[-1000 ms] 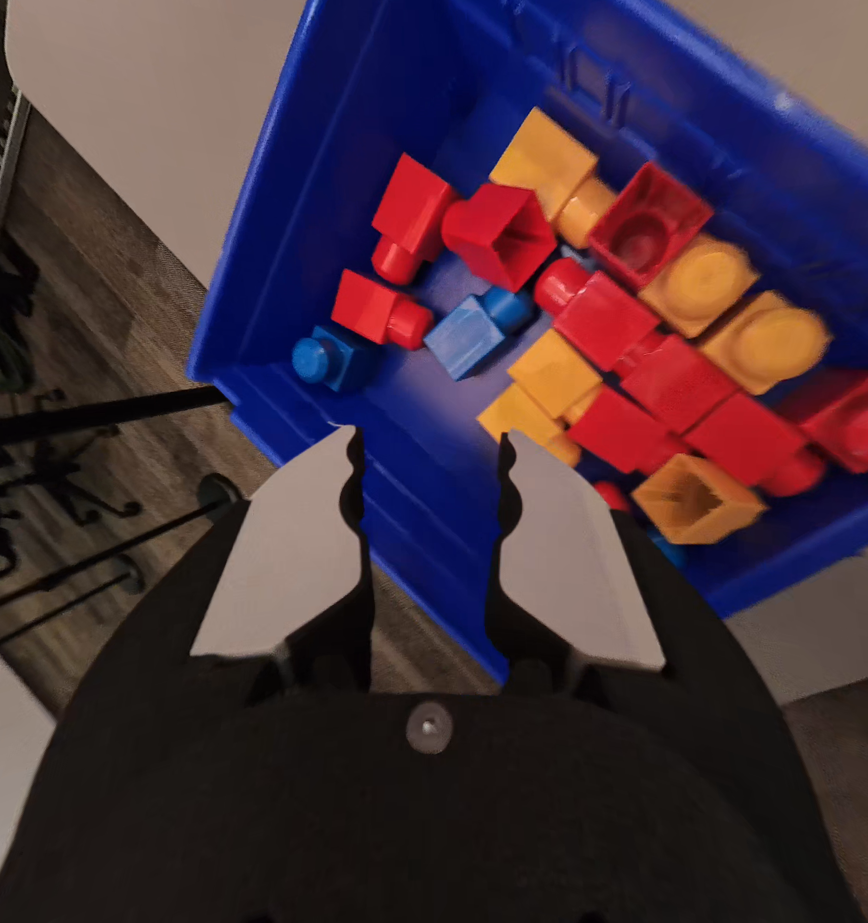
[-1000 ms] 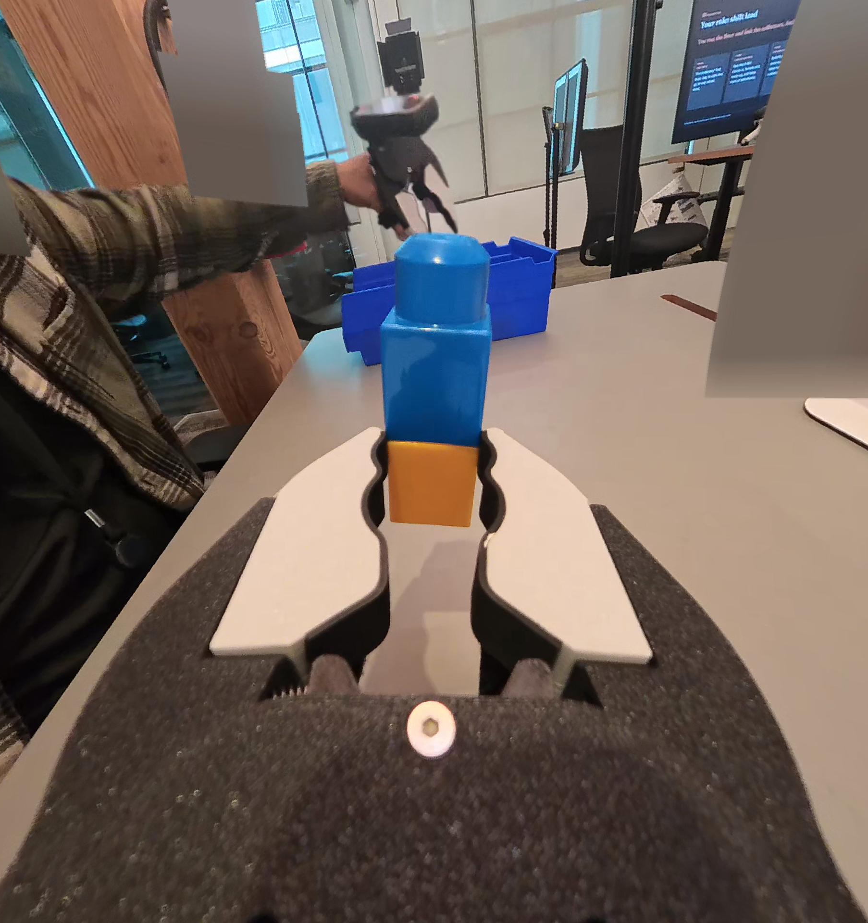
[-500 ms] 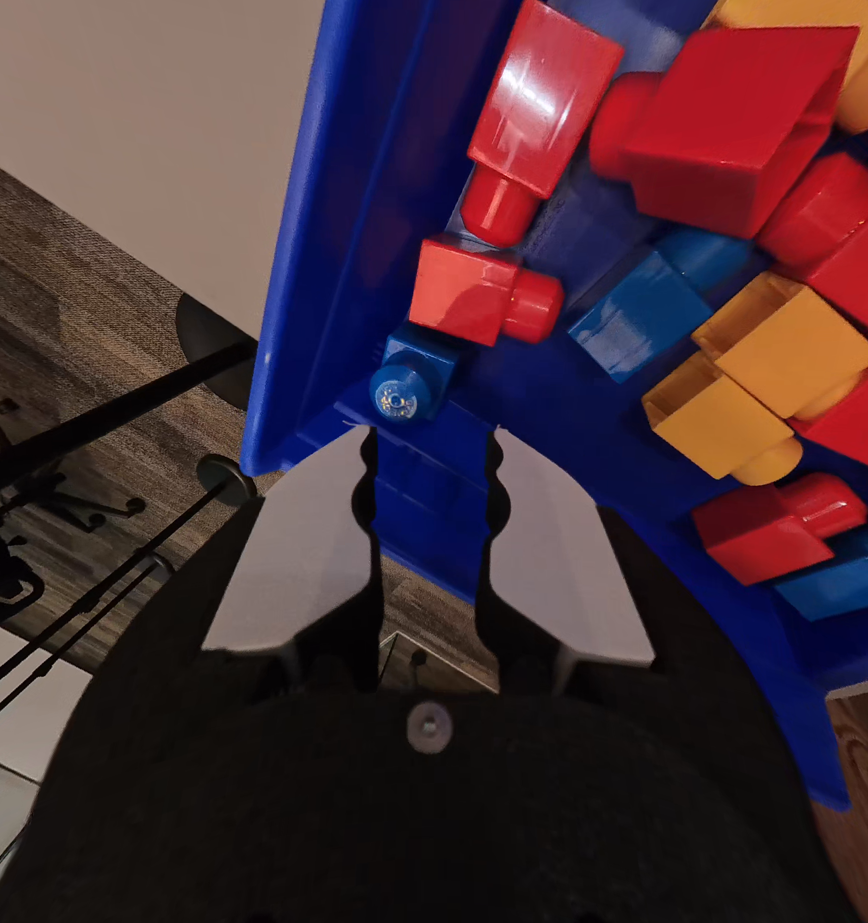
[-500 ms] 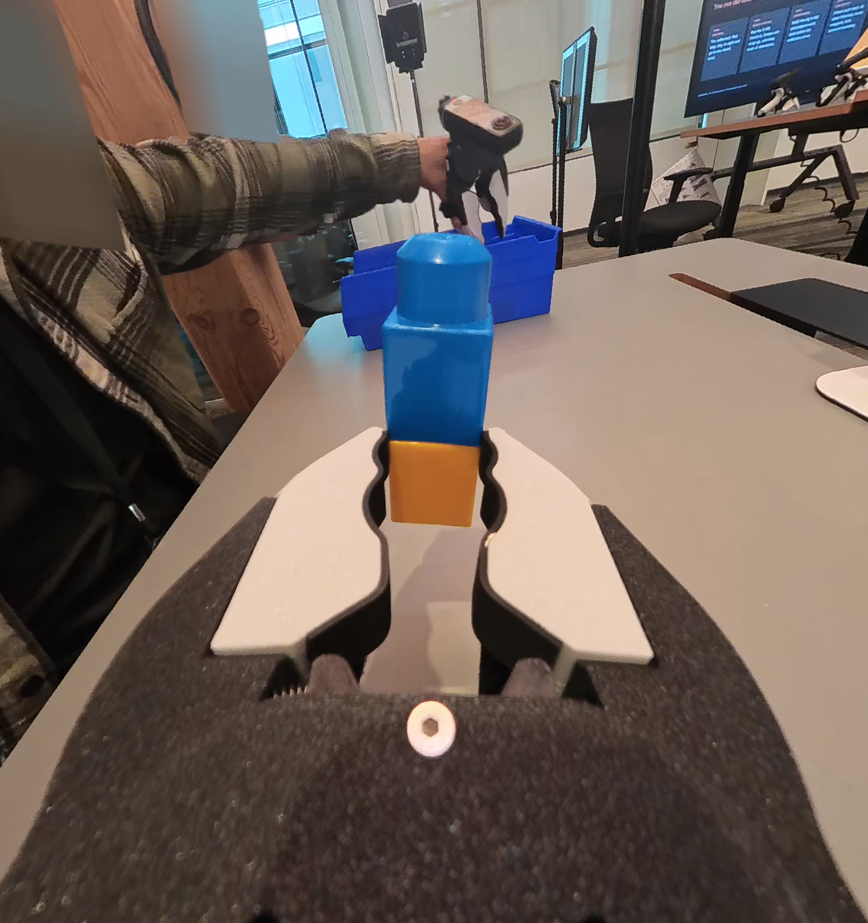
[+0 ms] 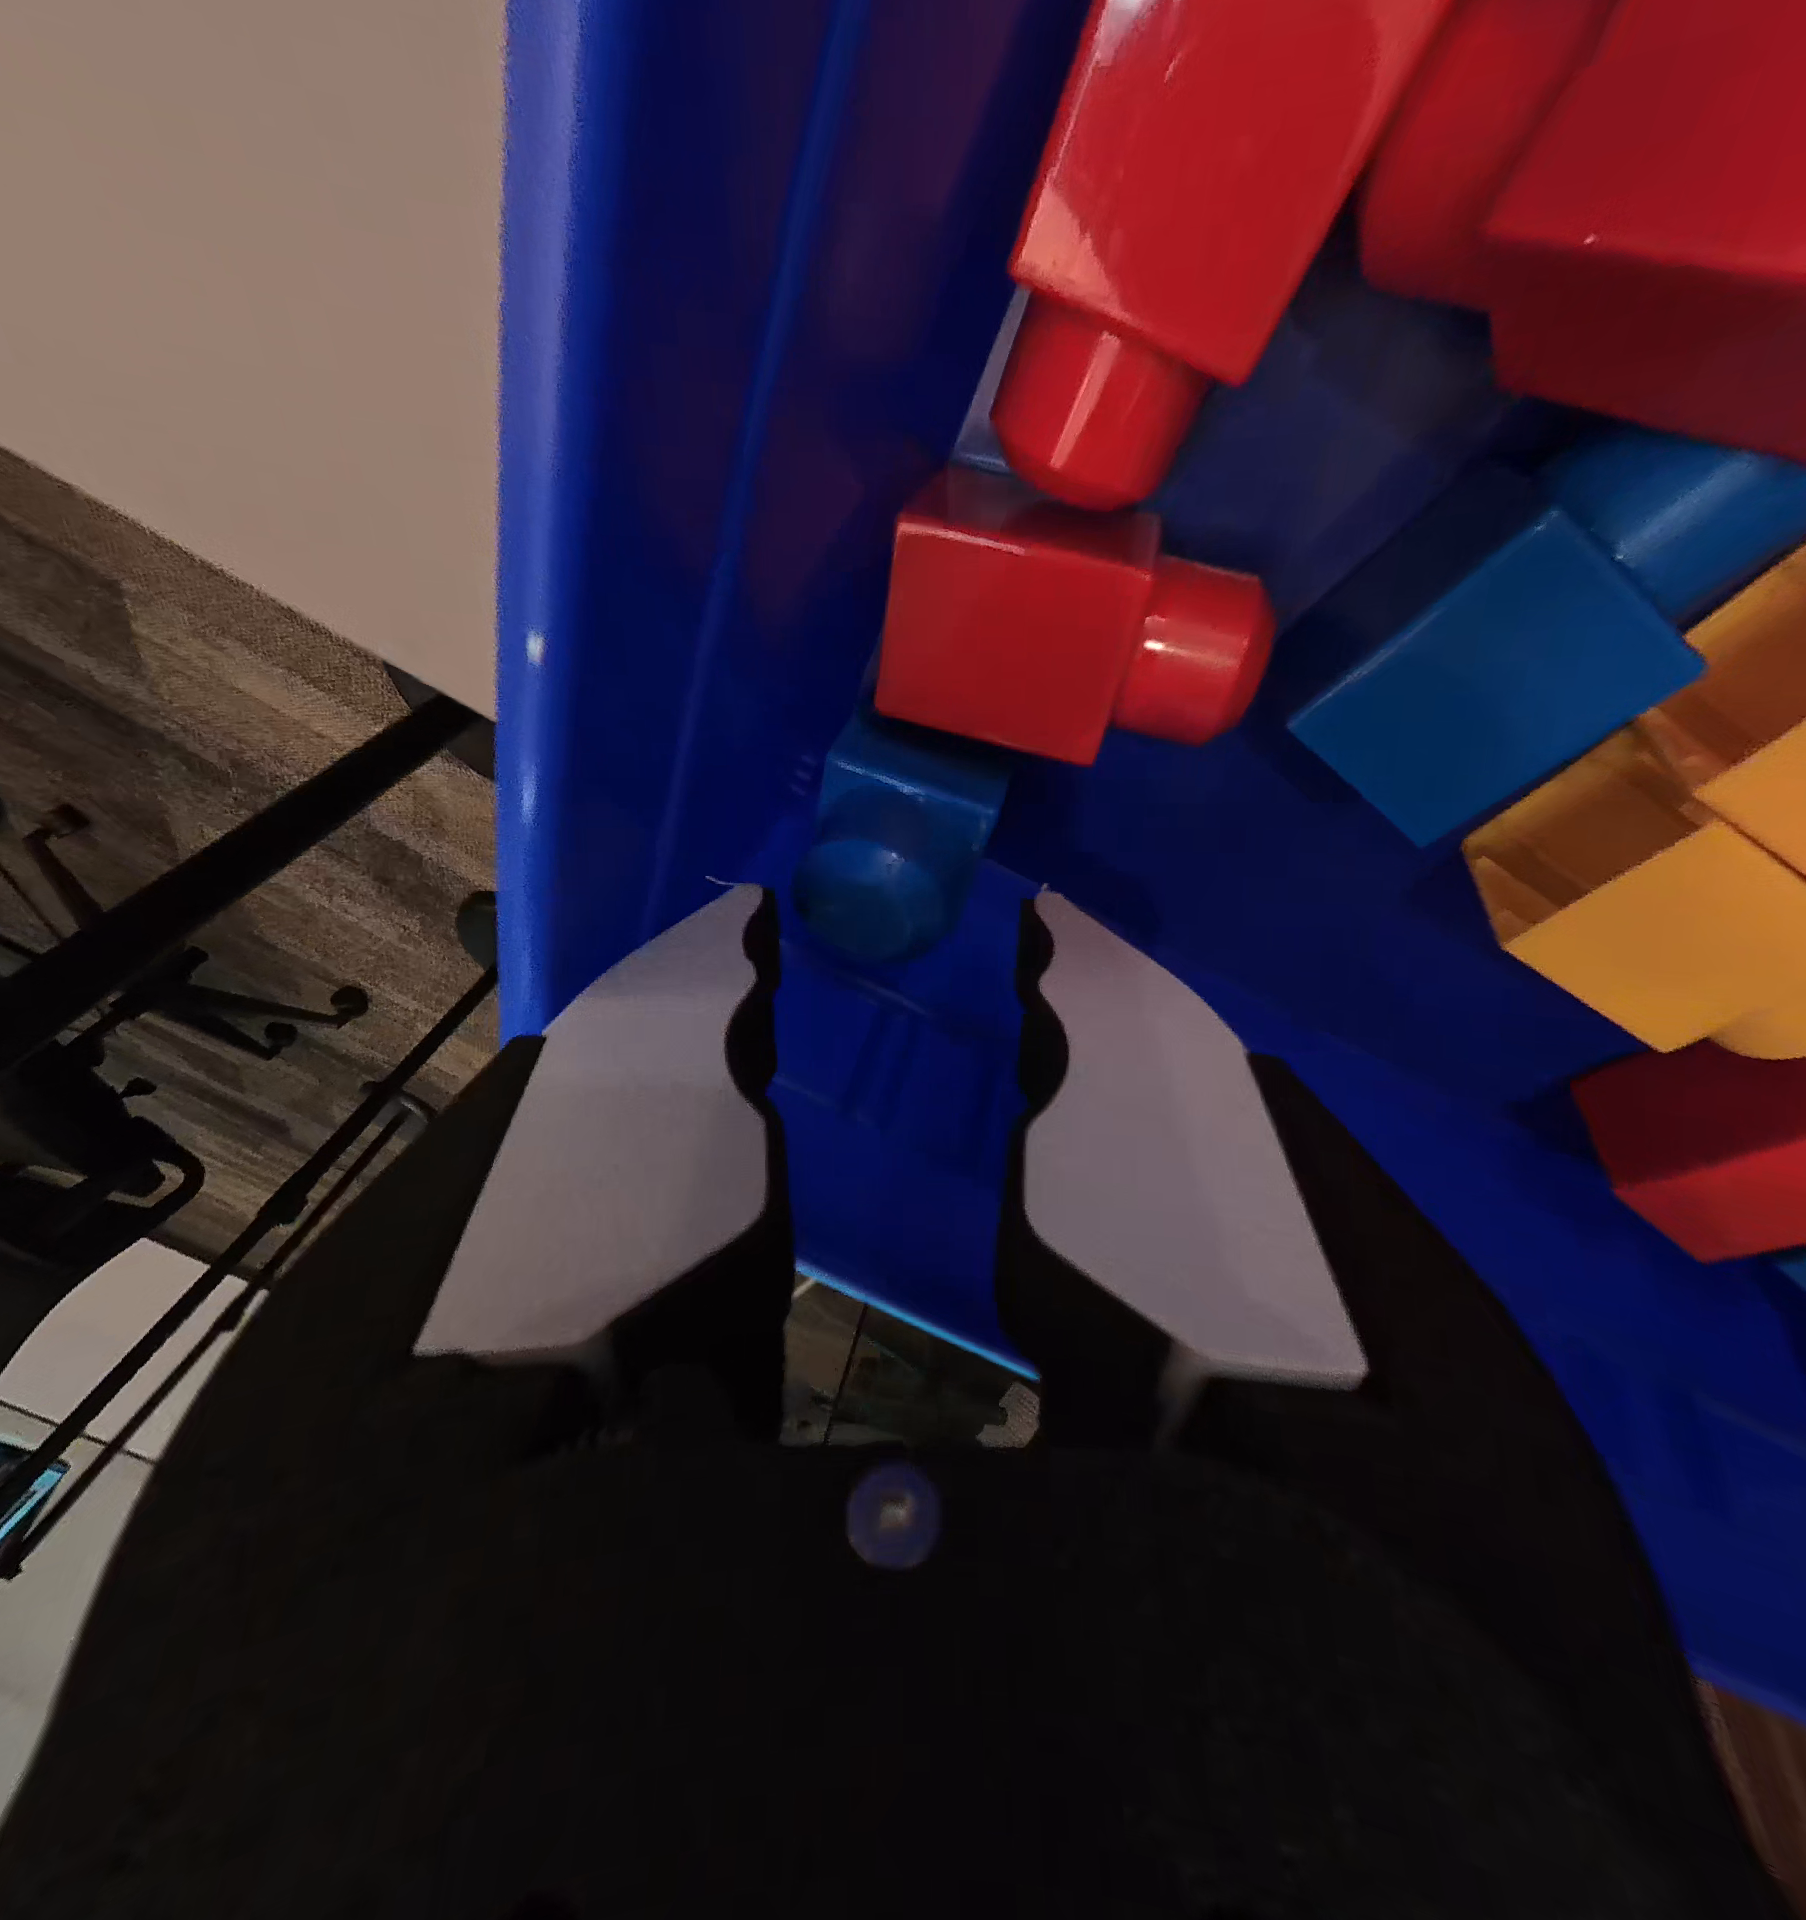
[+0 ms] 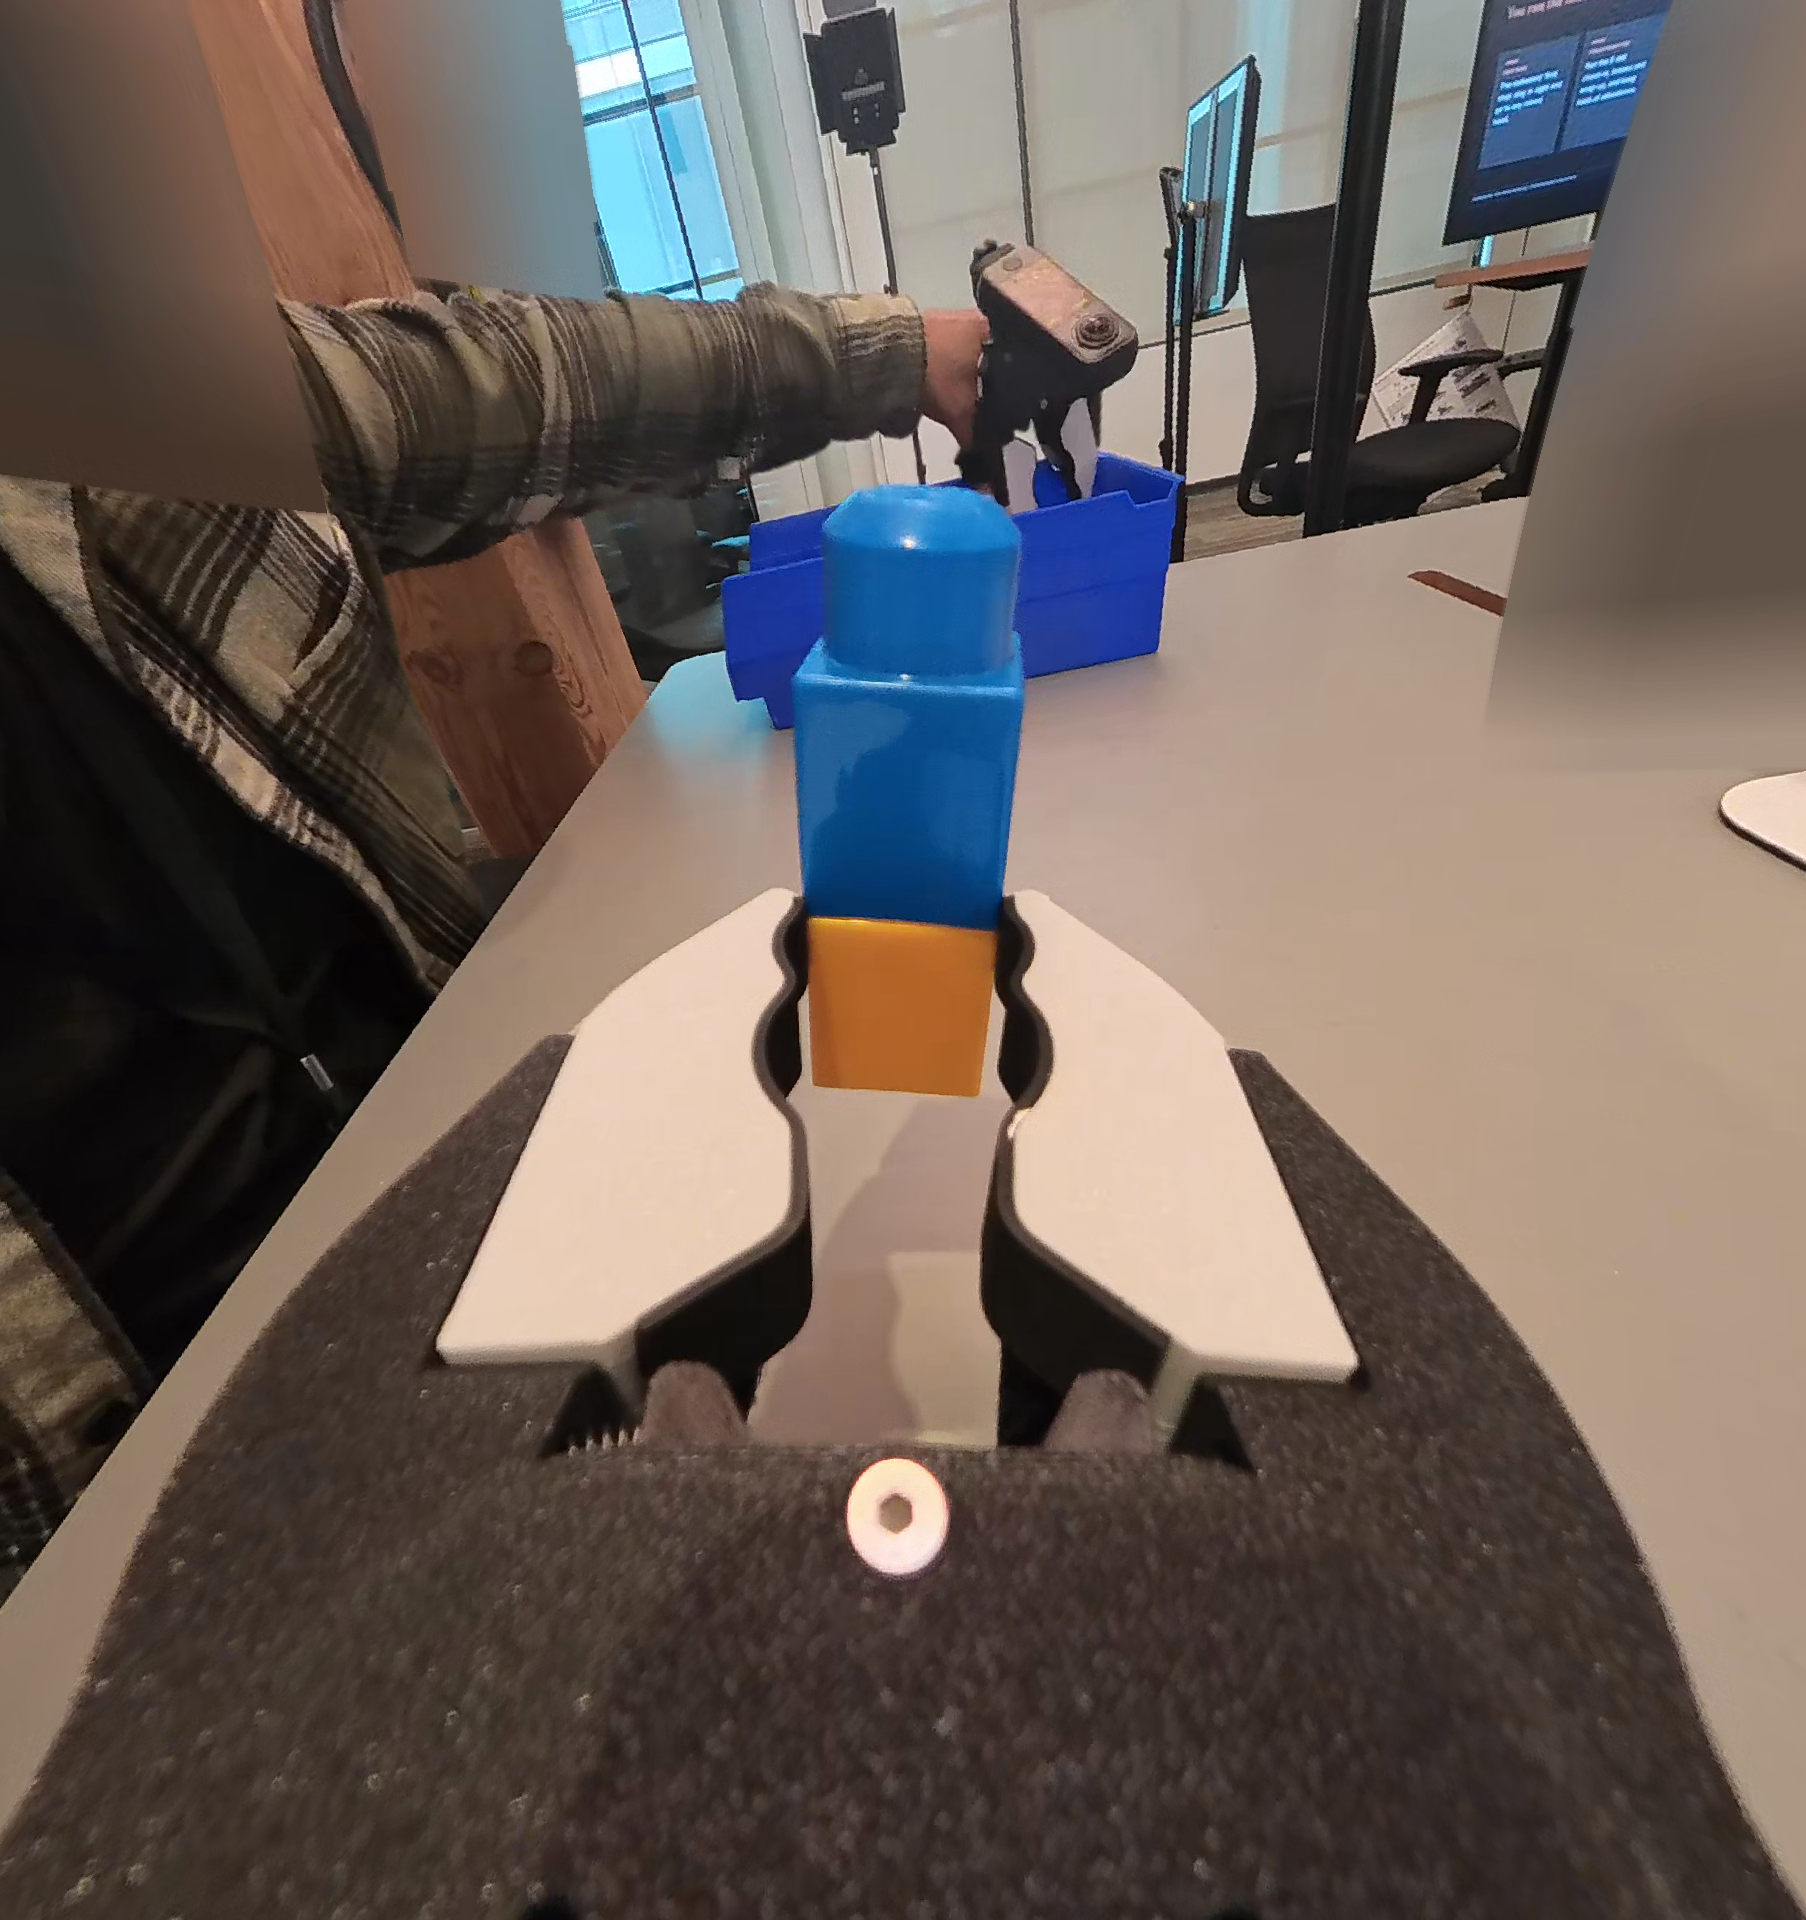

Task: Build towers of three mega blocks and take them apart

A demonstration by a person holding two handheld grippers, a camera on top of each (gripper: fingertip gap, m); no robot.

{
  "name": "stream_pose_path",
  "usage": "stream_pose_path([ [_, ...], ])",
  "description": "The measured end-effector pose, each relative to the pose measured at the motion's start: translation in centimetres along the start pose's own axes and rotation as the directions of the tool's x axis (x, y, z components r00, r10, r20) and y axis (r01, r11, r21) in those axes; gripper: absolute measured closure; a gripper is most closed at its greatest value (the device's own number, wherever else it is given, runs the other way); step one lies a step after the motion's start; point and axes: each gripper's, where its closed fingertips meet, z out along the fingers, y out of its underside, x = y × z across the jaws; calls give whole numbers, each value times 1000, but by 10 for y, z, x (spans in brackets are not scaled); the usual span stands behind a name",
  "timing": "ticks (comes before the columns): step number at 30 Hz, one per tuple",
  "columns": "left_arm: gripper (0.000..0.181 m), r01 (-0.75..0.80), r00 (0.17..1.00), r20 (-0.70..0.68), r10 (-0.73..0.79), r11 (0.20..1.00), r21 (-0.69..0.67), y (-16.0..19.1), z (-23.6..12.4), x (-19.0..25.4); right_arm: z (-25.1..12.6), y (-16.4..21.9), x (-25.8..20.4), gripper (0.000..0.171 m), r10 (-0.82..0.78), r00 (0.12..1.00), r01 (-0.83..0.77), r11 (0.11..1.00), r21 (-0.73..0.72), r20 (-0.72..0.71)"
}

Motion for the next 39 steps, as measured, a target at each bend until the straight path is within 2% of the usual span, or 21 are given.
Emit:
stream_pose_path([
  [3,140,1,1000,5,-1,1000,-7,-4,1,0,1,1,0,137,5,1000,-5,1000,-5,4],
  [5,150,-7,999,32,8,999,-42,-1,2,-3,2,2,-1,137,4,1000,-4,1000,-7,5],
  [12,151,48,999,-7,-49,994,-102,7,-10,7,2,0,-3,137,-11,1000,11,1000,-11,3],
  [17,152,103,994,-20,-105,991,-90,14,-37,15,4,0,-4,137,-27,1000,27,999,-30,-8],
  [21,153,126,992,20,-126,992,-22,-1,-85,19,11,7,-3,137,-36,999,33,995,-89,-33],
  [25,152,110,988,98,-116,992,62,-53,-158,29,22,21,-1,137,-48,997,38,983,-179,-53],
  [31,153,-41,993,121,17,979,200,-181,-259,88,41,21,3,137,-36,997,21,978,-207,-69],
  [36,153,-185,983,67,172,911,369,-278,-309,154,49,11,4,137,-50,997,39,982,-186,-53],
  [39,153,-232,968,22,250,858,458,-317,-323,192,50,6,0,137,-53,998,47,984,-172,-35],
])
